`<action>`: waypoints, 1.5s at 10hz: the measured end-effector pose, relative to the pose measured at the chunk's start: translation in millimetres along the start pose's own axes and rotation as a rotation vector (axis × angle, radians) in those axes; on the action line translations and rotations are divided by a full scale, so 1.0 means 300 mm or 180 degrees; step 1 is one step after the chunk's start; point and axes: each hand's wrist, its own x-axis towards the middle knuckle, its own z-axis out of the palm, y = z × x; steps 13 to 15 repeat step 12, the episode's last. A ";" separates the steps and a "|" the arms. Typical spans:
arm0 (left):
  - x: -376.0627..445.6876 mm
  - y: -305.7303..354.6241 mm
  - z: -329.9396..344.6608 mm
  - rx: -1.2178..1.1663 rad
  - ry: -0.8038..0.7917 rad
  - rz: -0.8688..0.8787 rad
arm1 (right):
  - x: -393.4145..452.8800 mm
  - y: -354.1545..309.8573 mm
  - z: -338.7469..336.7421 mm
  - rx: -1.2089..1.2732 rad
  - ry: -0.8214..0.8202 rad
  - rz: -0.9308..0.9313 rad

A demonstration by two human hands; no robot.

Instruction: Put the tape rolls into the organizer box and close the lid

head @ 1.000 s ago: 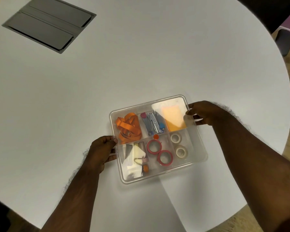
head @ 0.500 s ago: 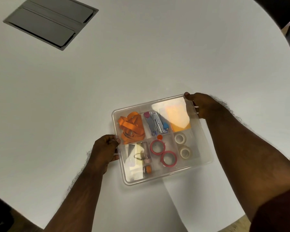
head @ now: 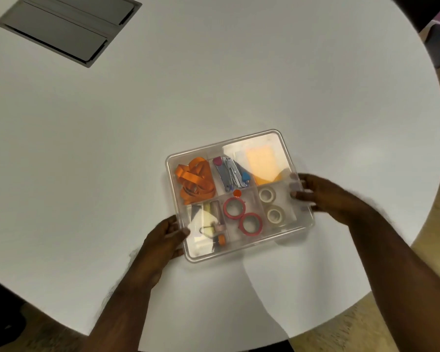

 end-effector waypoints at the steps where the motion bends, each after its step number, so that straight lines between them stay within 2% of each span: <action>1: -0.059 -0.082 -0.011 -0.0310 -0.0191 -0.0186 | -0.105 0.136 -0.018 -0.0009 -0.0323 0.0209; 4: -0.090 -0.103 0.019 0.0002 0.0226 0.0176 | -0.113 0.185 -0.002 -0.0057 0.0008 0.0096; 6: -0.102 -0.097 0.063 -0.0004 0.0761 0.0391 | -0.142 0.200 0.043 0.0194 0.0378 0.0015; 8: -0.083 -0.060 0.123 0.0292 0.0746 0.0458 | -0.231 0.291 0.087 0.0726 0.0964 0.0102; 10: -0.072 -0.027 0.164 0.0848 0.0716 0.0414 | -0.339 0.363 0.093 0.0858 0.1164 0.0112; 11: -0.120 0.012 0.174 0.1462 0.0868 0.0397 | -0.373 0.301 0.004 0.0104 0.1549 -0.0043; 12: -0.167 0.053 0.163 0.1742 0.1124 0.0593 | -0.415 0.237 -0.068 -0.0296 0.1818 -0.0323; 15: -0.167 0.053 0.163 0.1742 0.1124 0.0593 | -0.415 0.237 -0.068 -0.0296 0.1818 -0.0323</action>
